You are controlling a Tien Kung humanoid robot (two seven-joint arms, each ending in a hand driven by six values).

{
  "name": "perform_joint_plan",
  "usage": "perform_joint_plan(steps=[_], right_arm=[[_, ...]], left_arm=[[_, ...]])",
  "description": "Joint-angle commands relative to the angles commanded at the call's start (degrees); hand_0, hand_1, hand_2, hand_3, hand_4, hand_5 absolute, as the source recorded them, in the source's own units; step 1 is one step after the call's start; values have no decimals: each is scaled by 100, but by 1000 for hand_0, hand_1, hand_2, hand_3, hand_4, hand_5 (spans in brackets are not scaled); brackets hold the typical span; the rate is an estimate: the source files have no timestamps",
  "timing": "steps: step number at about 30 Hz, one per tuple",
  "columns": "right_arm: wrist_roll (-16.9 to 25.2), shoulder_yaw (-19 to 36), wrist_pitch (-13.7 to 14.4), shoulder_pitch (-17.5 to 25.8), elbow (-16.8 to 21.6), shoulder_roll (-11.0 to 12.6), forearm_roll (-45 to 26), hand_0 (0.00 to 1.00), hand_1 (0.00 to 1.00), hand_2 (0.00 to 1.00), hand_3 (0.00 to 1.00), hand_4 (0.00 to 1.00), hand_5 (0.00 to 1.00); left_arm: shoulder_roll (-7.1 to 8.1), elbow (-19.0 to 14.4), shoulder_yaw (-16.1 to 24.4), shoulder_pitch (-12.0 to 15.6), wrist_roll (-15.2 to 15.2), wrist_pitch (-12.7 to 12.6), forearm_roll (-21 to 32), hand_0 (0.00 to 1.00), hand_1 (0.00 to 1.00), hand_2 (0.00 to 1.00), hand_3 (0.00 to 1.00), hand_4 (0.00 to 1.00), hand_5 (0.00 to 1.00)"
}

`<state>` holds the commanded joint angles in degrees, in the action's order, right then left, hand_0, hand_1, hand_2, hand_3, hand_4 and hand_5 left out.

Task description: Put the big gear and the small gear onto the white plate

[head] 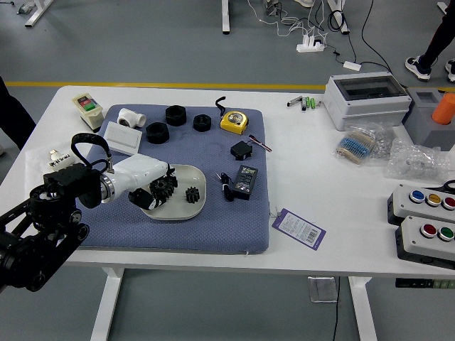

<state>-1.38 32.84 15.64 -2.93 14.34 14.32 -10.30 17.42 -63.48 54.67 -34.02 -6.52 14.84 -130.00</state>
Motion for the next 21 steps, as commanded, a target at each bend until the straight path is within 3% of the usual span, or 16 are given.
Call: perform_joint_plan(steps=[4, 5, 16, 17, 21], right_arm=[[6, 8, 0, 1, -1, 6, -10, 711, 714, 750, 566, 796, 654], [7, 12, 1, -1, 0, 8, -6, 711, 714, 749, 566, 795, 654], [21, 35, 3, -13, 1, 24, 2, 711, 713, 749, 566, 795, 654], [23, 37, 4, -13, 0, 24, 1, 711, 713, 749, 566, 795, 654], [27, 48, 8, -18, 1, 24, -1, 711, 713, 749, 566, 795, 654]], left_arm=[[-18, 43, -10, 15, -23, -79, 0, 394, 464, 517, 530, 474, 2], [-33, 49, -2, 26, -19, -94, 0, 436, 576, 633, 601, 956, 6], [-49, -32, -65, 7, -49, -10, 0, 447, 601, 677, 626, 998, 50], [-46, -32, -61, 5, -55, -1, 0, 514, 636, 734, 790, 998, 170], [-38, -64, -19, -1, -59, 19, 0, 514, 636, 734, 790, 998, 170]])
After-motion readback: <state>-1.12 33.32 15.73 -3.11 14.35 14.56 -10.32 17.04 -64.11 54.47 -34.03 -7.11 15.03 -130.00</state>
